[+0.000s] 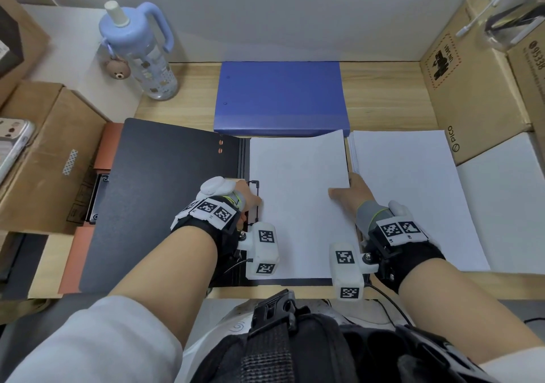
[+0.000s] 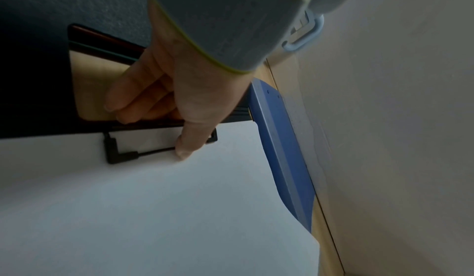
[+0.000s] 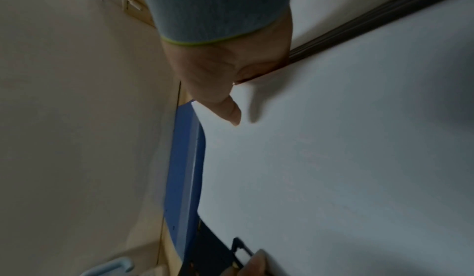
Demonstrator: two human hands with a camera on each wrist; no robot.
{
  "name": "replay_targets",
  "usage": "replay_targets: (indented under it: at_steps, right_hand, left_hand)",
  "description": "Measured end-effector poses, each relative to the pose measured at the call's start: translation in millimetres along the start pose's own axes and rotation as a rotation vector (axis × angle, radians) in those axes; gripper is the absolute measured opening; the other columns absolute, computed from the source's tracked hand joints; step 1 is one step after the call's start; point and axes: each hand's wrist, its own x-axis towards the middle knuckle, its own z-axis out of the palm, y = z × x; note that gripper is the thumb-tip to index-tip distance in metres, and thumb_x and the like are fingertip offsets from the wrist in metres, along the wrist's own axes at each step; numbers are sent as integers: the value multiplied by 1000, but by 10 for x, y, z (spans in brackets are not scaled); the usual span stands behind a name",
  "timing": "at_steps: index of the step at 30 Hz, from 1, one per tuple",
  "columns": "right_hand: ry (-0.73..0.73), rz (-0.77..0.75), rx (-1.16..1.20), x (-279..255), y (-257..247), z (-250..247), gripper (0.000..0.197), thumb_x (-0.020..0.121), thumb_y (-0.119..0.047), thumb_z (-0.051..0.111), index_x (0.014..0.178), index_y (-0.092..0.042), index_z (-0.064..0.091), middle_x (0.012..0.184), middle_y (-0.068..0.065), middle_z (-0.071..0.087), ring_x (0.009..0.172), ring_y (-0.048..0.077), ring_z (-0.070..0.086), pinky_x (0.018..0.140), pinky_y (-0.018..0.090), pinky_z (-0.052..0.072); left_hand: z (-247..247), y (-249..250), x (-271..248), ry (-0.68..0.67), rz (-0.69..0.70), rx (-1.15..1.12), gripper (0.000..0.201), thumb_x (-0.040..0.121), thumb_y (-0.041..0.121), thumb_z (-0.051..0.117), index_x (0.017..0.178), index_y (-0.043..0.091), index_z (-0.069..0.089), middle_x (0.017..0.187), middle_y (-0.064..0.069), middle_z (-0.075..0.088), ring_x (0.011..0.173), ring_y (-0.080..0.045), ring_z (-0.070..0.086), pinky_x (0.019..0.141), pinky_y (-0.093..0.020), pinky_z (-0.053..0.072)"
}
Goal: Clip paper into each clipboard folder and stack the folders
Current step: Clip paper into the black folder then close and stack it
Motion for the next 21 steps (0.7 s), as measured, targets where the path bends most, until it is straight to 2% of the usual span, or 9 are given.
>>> replay_targets:
  at_steps: [2,4,5,8,11,14,16,18,21]
  right_hand:
    - [30,-47,51,0,-122,2,60,88,-8,57,142,-13,32,136,9,49,118,28,52,91,29,40]
    - [91,-112,51,11,-265,29,68,86,-8,61,145,-16,29,143,11,36,129,29,43,101,33,38]
    - [117,-137,27,0,-349,62,68,86,-11,62,145,-19,29,145,11,30,132,30,38,106,36,35]
    - [91,-187,28,-34,-550,180,61,87,-12,59,142,-21,35,147,9,24,132,27,38,104,33,34]
    - [-46,-230,79,-123,-759,411,54,90,-8,55,140,-19,38,147,9,25,128,26,41,94,26,32]
    - [-157,-222,120,-206,-903,662,52,89,-8,57,137,-19,41,146,9,29,128,26,42,105,32,36]
    - [-241,-202,127,-277,-962,875,52,88,-8,58,136,-20,43,145,9,32,129,26,42,110,39,36]
    - [-309,-190,113,-335,-988,1050,52,87,-8,58,136,-19,43,144,8,37,128,26,42,106,38,39]
    - [-396,-173,73,-439,-1009,1281,53,87,-9,57,137,-19,42,136,5,44,114,21,46,89,32,41]
  left_hand:
    - [-7,-42,-23,-17,3,-28,31,92,34,55,89,5,45,63,-10,53,48,-23,60,63,-33,56]
    - [-47,-81,-42,-37,25,-47,40,89,41,55,94,2,49,68,-11,58,69,-31,65,76,-38,57]
    - [-84,-102,-57,-39,40,-83,42,89,42,54,95,1,52,72,-11,60,74,-33,66,78,-38,56]
    - [-218,-98,-112,20,81,-204,31,95,35,47,83,7,52,85,-10,61,80,-29,61,75,-34,51]
    - [-389,-227,-184,208,135,-399,29,94,32,49,69,18,46,92,-7,61,84,-26,56,81,-31,46]
    - [-565,-396,-305,408,151,-522,13,93,28,51,91,16,56,100,-6,61,98,-24,56,89,-31,43]
    - [-699,-588,-376,534,124,-520,26,93,25,53,115,11,57,119,-7,59,115,-25,53,97,-31,40]
    - [-812,-775,-425,651,78,-469,40,92,25,54,129,11,51,135,-10,49,128,-28,45,105,-37,36]
    - [-883,-1079,-492,742,-74,-388,51,91,29,55,139,17,42,145,-10,38,135,-31,35,107,-42,31]
